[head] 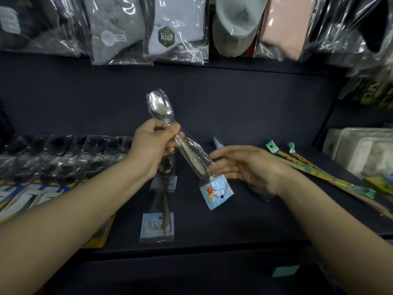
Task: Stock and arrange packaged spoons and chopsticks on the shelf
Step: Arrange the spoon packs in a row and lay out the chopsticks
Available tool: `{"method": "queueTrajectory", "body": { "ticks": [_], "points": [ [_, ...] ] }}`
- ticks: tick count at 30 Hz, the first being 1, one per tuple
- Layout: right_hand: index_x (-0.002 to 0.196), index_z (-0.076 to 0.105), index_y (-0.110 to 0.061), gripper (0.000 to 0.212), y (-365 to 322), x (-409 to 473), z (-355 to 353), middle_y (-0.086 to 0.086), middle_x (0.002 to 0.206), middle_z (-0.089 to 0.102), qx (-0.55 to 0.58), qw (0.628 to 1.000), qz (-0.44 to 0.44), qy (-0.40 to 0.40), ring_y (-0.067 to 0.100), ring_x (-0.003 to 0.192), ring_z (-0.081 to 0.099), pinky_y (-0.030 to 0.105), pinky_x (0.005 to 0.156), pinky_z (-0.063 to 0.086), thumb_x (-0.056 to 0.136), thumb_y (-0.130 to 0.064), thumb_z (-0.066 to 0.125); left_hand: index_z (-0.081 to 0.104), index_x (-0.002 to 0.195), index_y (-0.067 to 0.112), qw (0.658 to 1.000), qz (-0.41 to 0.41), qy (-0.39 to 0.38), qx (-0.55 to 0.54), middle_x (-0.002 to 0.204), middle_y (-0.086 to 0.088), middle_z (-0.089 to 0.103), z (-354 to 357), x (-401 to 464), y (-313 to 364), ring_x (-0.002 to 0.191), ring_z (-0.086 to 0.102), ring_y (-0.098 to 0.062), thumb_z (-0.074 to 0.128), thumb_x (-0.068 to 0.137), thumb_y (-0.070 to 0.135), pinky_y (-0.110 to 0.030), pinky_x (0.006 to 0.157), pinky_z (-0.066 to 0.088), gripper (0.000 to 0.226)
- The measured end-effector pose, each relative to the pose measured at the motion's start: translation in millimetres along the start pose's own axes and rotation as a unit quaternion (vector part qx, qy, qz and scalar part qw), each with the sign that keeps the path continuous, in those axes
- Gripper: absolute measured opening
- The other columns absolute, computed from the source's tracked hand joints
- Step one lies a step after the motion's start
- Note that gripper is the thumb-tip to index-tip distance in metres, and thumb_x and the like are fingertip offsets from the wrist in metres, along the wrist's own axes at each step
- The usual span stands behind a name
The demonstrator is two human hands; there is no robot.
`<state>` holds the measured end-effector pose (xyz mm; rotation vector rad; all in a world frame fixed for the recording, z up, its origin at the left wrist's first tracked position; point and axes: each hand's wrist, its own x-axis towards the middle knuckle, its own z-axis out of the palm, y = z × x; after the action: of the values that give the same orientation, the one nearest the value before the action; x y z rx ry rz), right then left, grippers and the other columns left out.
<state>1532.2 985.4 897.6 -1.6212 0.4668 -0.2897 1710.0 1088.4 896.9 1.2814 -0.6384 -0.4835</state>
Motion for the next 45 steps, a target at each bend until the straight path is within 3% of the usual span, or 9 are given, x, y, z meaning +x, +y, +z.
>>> {"method": "queueTrajectory", "body": {
  "ticks": [5,13,22,26,31,34,36,40,45],
  "points": [
    [0.093,0.063,-0.008,0.012,11,17,37,0.005,0.085,0.065,-0.174,0.985,-0.018,-0.012,0.012,0.080,0.063,0.028,0.083,0.051,0.085,-0.016,0.065,0.055,0.082,0.015,1.000,-0.001,-0.020,-0.010,0.079,0.000,0.066,-7,0,1,0.057,0.060,-0.006,0.064,0.084,0.017,-0.013,0.050,0.046,0.009],
    [0.106,0.063,-0.006,0.021,13,18,58,0.006,0.099,0.065,-0.061,0.994,-0.056,-0.074,0.012,0.093,0.060,0.018,0.084,0.048,0.095,-0.007,0.045,0.054,0.073,0.019,0.999,-0.014,-0.032,-0.008,0.069,0.004,0.060,-26,13,9,0.054,0.050,-0.005,0.061,0.086,0.017,-0.016,0.050,0.042,0.014],
    [0.088,0.066,-0.008,0.011,24,11,74,-0.001,0.075,0.069,-0.228,0.941,-0.202,0.144,-0.002,0.068,0.059,0.013,0.068,0.047,0.078,-0.008,0.071,0.053,0.075,0.012,0.991,-0.102,-0.059,-0.064,0.077,-0.002,0.064,-16,12,0,0.071,0.059,-0.009,0.058,0.088,0.014,-0.013,0.052,0.053,0.014],
    [0.109,0.049,-0.020,0.039,25,10,70,-0.012,0.084,0.059,-0.359,0.856,-0.283,0.242,-0.001,0.076,0.055,0.012,0.062,0.045,0.077,-0.022,0.072,0.055,0.075,0.011,0.986,-0.133,-0.077,-0.069,0.075,-0.002,0.063,-11,16,-5,0.071,0.057,-0.010,0.059,0.087,0.013,-0.014,0.050,0.052,0.013],
    [0.080,0.061,-0.008,0.003,28,17,58,0.004,0.100,0.054,-0.622,0.551,-0.463,0.309,0.021,0.073,0.049,0.030,0.062,0.033,0.082,-0.010,0.062,0.061,0.079,0.007,0.979,-0.159,-0.128,-0.022,0.073,-0.005,0.065,-4,17,-11,0.062,0.063,-0.011,0.060,0.087,0.015,-0.019,0.053,0.055,0.011],
    [0.070,0.050,-0.010,0.020,28,24,55,0.004,0.066,0.060,-0.673,0.475,-0.492,0.281,0.022,0.053,0.051,0.030,0.052,0.035,0.089,-0.003,0.048,0.062,0.089,0.006,0.974,-0.125,-0.172,0.083,0.079,-0.005,0.067,-4,16,-7,0.068,0.065,-0.011,0.059,0.088,0.019,-0.020,0.058,0.055,0.013],
    [0.069,0.049,-0.010,0.018,31,32,49,0.004,0.060,0.054,-0.691,0.469,-0.488,0.253,0.020,0.050,0.048,0.029,0.046,0.037,0.081,0.004,0.052,0.062,0.096,0.010,0.950,-0.028,-0.184,0.250,0.083,-0.002,0.068,-12,17,-6,0.074,0.065,-0.011,0.060,0.086,0.021,-0.022,0.067,0.054,0.015],
    [0.075,0.039,-0.013,0.024,38,50,40,0.003,0.062,0.054,-0.728,0.463,-0.466,0.195,0.018,0.050,0.049,0.027,0.041,0.034,0.072,0.004,0.055,0.061,0.100,0.015,0.802,0.221,-0.232,0.505,0.096,0.002,0.067,-37,16,-11,0.087,0.061,-0.012,0.062,0.083,0.022,-0.021,0.075,0.045,0.019],
    [0.076,0.043,-0.010,0.037,45,64,43,0.005,0.067,0.055,-0.758,0.508,-0.394,0.111,0.020,0.049,0.052,0.024,0.034,0.026,0.060,-0.001,0.075,0.055,0.117,0.018,0.668,0.240,-0.313,0.631,0.126,-0.001,0.051,-57,6,-24,0.119,0.045,-0.019,0.052,0.085,0.041,-0.034,0.101,0.039,0.039]
  ]
}}
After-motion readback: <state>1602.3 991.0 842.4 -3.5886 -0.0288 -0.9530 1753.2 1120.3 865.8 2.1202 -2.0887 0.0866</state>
